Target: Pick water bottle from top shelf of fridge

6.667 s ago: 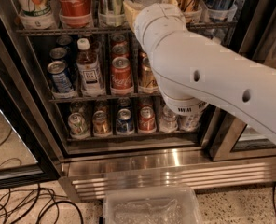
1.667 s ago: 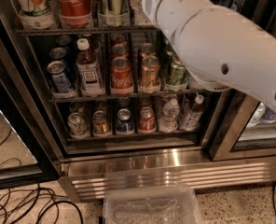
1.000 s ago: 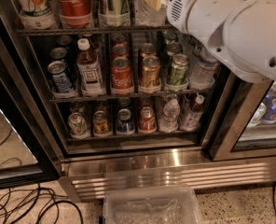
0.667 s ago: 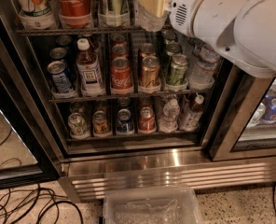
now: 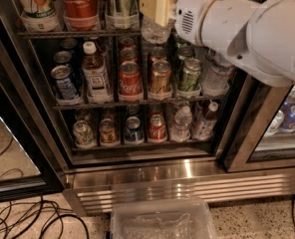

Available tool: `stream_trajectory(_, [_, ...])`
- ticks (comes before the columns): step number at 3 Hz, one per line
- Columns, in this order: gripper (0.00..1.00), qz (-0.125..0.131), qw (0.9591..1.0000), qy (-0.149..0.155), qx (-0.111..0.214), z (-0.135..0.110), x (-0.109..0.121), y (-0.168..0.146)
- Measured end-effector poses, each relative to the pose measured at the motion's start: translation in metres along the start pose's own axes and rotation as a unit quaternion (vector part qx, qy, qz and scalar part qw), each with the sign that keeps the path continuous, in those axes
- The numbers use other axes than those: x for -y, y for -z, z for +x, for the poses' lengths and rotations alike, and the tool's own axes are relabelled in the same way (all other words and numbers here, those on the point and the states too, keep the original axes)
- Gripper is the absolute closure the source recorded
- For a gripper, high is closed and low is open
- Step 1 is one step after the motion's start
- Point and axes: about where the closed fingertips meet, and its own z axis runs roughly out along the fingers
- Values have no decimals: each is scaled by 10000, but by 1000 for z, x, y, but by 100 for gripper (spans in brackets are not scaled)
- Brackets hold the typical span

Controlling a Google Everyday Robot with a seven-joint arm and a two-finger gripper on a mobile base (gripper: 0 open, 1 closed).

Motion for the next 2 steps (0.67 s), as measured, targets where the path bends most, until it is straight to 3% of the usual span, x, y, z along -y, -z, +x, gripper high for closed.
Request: stream_trajectory(2, [100, -97, 9999, -27, -57, 6, -11, 4])
